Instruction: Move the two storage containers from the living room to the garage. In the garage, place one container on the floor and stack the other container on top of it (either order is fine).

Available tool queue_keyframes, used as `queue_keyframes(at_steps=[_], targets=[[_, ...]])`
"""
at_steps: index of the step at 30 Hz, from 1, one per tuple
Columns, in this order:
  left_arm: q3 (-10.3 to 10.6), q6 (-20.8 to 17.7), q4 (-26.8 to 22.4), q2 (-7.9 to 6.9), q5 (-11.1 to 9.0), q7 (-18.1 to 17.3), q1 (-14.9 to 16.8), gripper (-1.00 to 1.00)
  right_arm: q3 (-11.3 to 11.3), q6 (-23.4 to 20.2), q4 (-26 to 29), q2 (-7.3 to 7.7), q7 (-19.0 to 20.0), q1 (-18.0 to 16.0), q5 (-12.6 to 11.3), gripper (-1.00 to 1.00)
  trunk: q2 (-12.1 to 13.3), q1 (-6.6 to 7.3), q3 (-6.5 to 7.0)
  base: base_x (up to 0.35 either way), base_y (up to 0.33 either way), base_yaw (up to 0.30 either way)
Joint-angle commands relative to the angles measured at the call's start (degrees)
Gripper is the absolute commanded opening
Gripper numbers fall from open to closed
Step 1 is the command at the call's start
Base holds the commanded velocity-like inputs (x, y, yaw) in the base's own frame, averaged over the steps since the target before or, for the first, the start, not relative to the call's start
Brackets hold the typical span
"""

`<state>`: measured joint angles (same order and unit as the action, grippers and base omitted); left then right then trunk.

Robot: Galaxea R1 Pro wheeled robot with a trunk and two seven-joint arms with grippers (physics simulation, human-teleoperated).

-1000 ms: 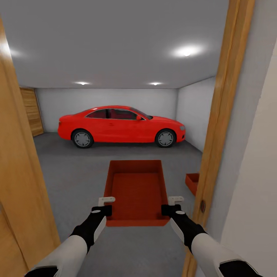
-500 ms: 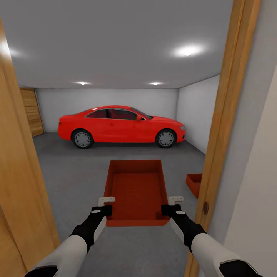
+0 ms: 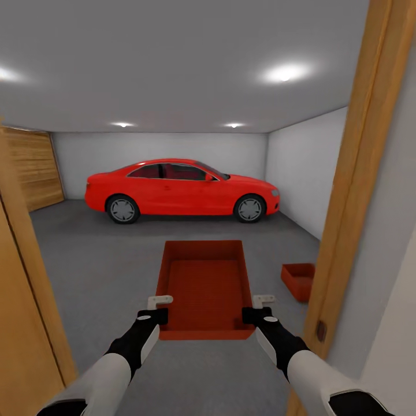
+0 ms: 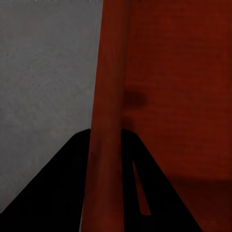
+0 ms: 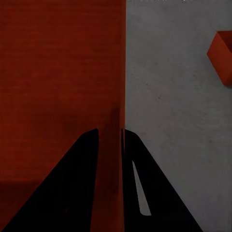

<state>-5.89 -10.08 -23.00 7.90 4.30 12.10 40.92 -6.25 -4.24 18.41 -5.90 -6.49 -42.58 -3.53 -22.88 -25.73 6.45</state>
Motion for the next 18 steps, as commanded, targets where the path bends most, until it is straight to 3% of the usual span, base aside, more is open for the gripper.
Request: queue_keyframes(at_steps=[1, 11, 18], targets=[[-1.67, -0.45, -2.80, 0.10, -2.19, 3.84, 0.04, -1.00, -0.25, -0.32, 0.05, 0.00, 0.42, 0.04, -1.48, -1.00, -0.04, -0.05, -0.03, 0.320, 0.068, 0.000], [-1.61, -0.39, -2.91, 0.10, -2.19, 3.89, 0.04, -1.00, -0.25, -0.29, 0.06, 0.01, 0.42, 0.04, -1.48, -1.00, -0.04, -0.05, -0.03, 0.311, 0.102, 0.000], [-1.58, -0.38, -2.93, 0.10, -2.19, 3.88, 0.04, -1.00, -0.25, -0.30, 0.05, 0.02, 0.42, 0.04, -1.48, -1.00, -0.04, -0.05, -0.03, 0.056, 0.034, 0.000]])
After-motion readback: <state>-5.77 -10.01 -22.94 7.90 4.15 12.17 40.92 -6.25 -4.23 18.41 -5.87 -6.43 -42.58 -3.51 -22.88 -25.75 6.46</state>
